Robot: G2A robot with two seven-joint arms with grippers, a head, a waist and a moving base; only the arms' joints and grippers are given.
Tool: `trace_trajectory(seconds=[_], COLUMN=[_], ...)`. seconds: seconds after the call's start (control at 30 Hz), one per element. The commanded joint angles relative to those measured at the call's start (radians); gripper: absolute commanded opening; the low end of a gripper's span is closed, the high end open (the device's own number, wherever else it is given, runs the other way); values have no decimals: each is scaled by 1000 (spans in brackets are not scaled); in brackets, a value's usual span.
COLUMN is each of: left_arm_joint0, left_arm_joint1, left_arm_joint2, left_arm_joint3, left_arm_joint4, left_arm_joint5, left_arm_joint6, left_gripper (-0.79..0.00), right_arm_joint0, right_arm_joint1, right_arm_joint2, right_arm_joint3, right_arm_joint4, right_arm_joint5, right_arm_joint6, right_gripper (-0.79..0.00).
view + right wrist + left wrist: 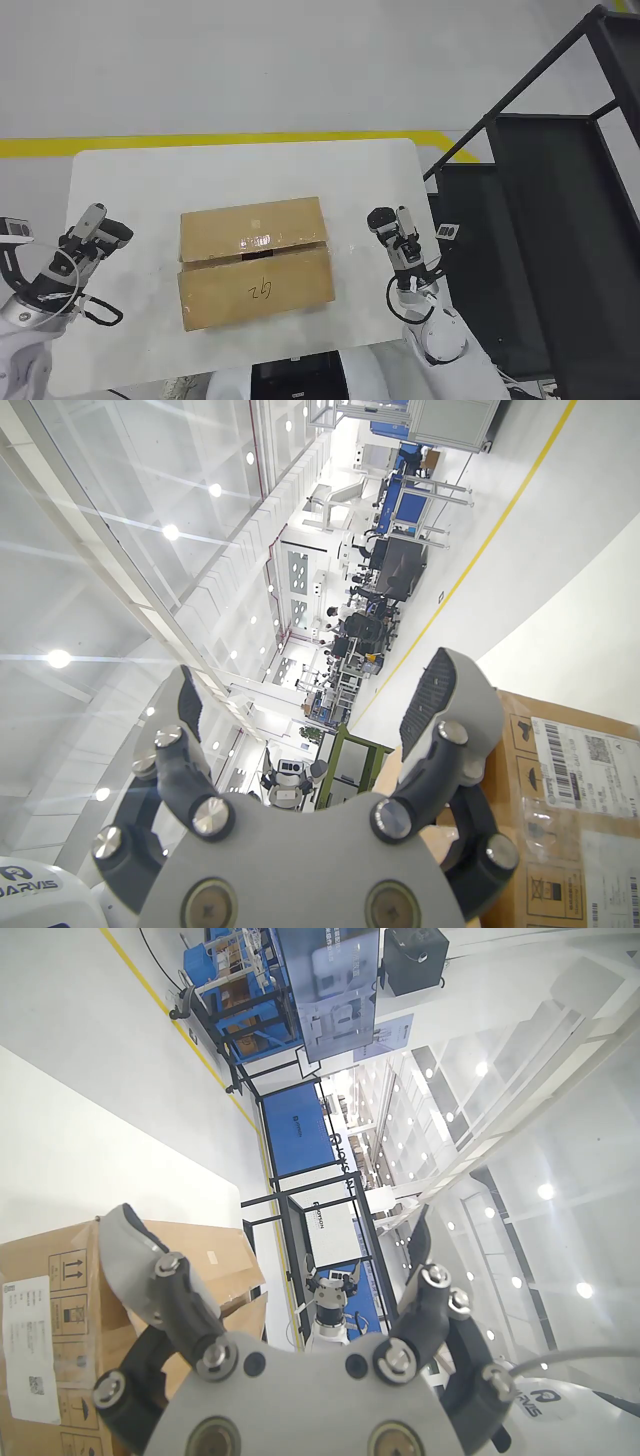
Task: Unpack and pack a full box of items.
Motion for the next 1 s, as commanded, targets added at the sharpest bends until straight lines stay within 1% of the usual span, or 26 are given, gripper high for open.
trace_trajectory(seconds=[0.0, 0.6, 0.7, 0.77, 0.83, 0.87, 0.93, 0.97], left_arm_joint0=[0, 0, -6, -17, -29, -31, -35, -36], left_arm_joint1=[0, 0, 0, 1, 3, 5, 9, 11], left_arm_joint2=[0, 0, 1, 2, -8, -11, -24, -34], left_arm_joint3=[0, 0, -1, -1, 8, 12, 28, 34], left_arm_joint4=[0, 0, 16, 46, 88, 108, 149, 178], left_arm_joint5=[0, 0, 9, 20, 16, 14, 7, -3], left_arm_joint6=[0, 0, -2, -35, -76, -108, -183, -221], left_gripper=[-1, 0, 0, 0, 0, 0, 0, 0], right_arm_joint0=[0, 1, 11, 12, 13, 17, 26, 32], right_arm_joint1=[0, 0, 5, 10, 17, 19, 28, 32], right_arm_joint2=[0, -4, -18, -15, -13, 0, 15, 35], right_arm_joint3=[0, -1, -10, -18, -21, -25, -21, -24], right_arm_joint4=[0, 0, 11, 17, 63, 78, 77, 64], right_arm_joint5=[0, 6, 71, 121, 203, 233, 322, 336], right_arm_joint6=[0, 9, 99, 156, 244, 259, 350, 368], right_gripper=[-1, 0, 0, 0, 0, 0, 0, 0])
